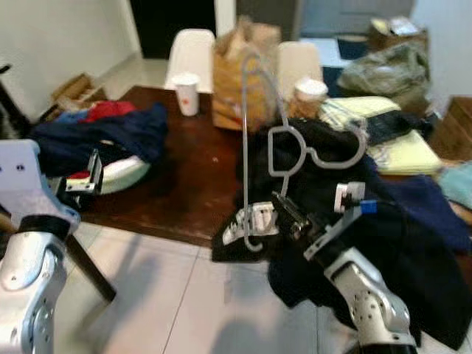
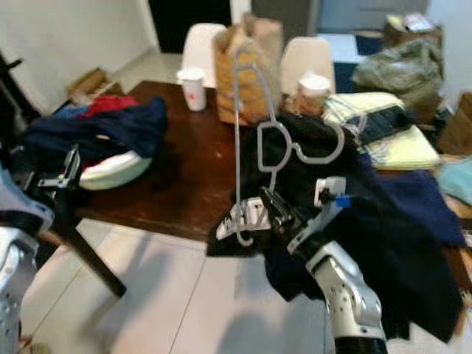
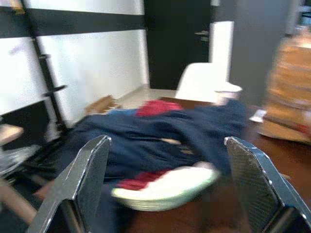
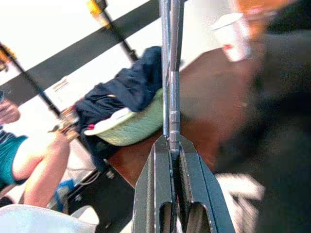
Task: Hang hanger
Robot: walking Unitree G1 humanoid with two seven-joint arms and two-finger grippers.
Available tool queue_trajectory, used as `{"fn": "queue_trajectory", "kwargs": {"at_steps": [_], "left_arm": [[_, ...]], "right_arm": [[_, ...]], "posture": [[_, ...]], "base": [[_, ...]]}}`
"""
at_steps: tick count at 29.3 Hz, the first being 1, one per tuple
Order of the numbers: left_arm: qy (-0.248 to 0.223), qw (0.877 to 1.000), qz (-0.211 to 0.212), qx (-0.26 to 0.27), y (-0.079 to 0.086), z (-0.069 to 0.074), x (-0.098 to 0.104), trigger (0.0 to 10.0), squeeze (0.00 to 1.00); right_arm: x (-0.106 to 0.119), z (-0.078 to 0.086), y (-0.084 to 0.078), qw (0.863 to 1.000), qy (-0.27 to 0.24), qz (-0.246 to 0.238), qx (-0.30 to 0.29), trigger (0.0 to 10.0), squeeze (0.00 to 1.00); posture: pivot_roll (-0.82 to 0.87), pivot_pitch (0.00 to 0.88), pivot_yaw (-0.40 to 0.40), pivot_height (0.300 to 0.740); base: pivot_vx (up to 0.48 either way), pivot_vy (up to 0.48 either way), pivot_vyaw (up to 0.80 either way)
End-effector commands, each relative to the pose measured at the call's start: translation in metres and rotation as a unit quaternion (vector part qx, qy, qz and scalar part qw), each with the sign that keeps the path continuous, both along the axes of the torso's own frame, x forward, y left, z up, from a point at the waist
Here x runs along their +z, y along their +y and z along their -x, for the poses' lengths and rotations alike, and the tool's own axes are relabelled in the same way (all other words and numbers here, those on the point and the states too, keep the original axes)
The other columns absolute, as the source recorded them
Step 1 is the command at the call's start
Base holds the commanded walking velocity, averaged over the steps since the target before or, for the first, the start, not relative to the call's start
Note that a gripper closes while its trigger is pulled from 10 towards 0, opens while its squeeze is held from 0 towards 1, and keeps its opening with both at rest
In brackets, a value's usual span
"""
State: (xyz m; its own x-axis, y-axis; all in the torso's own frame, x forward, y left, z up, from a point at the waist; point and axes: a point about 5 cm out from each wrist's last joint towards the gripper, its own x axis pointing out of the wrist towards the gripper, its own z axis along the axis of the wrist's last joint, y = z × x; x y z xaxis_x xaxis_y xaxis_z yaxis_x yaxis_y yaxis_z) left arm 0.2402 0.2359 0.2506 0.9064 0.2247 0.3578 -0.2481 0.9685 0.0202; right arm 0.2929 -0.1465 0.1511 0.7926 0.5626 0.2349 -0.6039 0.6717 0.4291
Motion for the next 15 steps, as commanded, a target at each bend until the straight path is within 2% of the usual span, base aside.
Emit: {"fn": "queue_trajectory", "kwargs": {"at_steps": [1, 7, 10, 13, 15], "left_arm": [[0.008, 1.000, -0.008, 0.017, 0.007, 0.003, 0.000, 10.0, 0.00], [0.011, 1.000, -0.012, 0.012, 0.010, 0.001, 0.002, 10.0, 0.00], [0.014, 1.000, -0.017, 0.015, 0.020, 0.001, 0.004, 10.0, 0.00], [0.014, 1.000, -0.015, 0.000, 0.020, 0.000, 0.006, 10.0, 0.00], [0.014, 1.000, -0.013, -0.015, 0.017, -0.001, 0.006, 10.0, 0.00]], "right_arm": [[-0.001, 0.000, 0.007, 1.000, 0.002, -0.009, 0.009, 10.0, 0.00], [-0.002, -0.003, 0.005, 1.000, 0.005, -0.007, -0.003, 10.0, 0.00], [-0.004, -0.006, 0.005, 1.000, 0.020, -0.016, -0.017, 10.0, 0.00], [-0.005, -0.006, 0.006, 0.999, 0.026, -0.016, -0.017, 10.0, 0.00], [-0.006, -0.006, 0.006, 0.999, 0.026, -0.013, -0.013, 10.0, 0.00]], "posture": [[0.02, 0.070, -0.003, 0.740], [0.02, 0.070, -0.002, 0.740], [0.02, 0.067, -0.002, 0.740], [0.02, 0.070, 0.001, 0.740], [0.02, 0.070, 0.000, 0.740]], "base": [[0.371, 0.000, 0.78], [0.368, 0.000, 0.67], [0.366, 0.000, 0.00], [0.364, 0.000, 0.00], [0.337, 0.000, -0.80]]}}
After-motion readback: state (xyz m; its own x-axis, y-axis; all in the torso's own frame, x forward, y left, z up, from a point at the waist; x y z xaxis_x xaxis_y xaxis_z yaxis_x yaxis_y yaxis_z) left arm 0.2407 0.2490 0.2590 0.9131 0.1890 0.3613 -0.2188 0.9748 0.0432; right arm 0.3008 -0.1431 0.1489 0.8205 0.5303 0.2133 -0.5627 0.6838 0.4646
